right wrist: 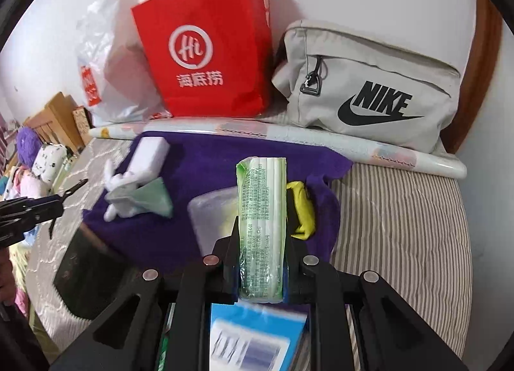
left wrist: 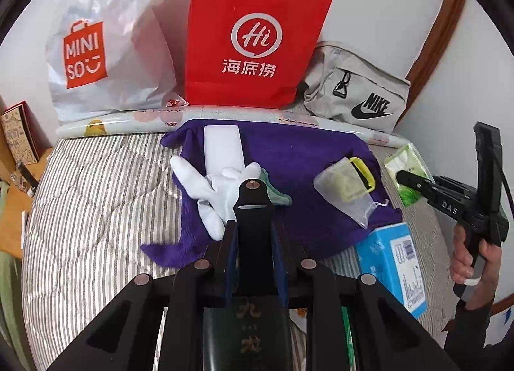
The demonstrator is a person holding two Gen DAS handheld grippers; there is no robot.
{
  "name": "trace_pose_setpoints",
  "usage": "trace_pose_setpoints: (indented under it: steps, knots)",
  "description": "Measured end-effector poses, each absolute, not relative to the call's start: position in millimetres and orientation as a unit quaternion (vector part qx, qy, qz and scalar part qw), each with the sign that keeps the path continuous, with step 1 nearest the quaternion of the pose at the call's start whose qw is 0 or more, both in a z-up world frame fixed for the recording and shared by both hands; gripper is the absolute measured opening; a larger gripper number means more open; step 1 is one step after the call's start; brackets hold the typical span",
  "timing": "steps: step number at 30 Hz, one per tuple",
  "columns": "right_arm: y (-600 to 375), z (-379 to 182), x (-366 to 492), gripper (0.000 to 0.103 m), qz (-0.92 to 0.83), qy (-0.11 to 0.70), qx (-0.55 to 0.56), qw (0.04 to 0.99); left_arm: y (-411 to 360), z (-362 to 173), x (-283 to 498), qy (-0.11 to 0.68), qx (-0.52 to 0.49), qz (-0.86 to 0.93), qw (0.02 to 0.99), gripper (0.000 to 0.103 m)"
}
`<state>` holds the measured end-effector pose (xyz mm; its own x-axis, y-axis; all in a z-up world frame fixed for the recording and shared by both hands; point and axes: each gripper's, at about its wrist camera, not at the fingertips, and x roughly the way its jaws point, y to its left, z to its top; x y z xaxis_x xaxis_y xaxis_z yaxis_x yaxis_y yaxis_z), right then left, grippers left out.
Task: Organize soft objects
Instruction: 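Lower the tissue packet onto the towel by the clear bag and open the right tool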
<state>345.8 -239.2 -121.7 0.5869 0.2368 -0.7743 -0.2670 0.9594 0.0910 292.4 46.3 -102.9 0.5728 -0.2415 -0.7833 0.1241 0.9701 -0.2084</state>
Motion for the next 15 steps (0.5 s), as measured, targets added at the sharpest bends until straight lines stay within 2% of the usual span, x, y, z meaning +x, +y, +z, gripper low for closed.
trace_pose_setpoints:
  steps: [15]
  knots:
    - [-233,-171,414,0.018,0.124,0.477,-0.049,0.869,24,-128,375,0.485,-0.077,-0.139,0.860,0.020]
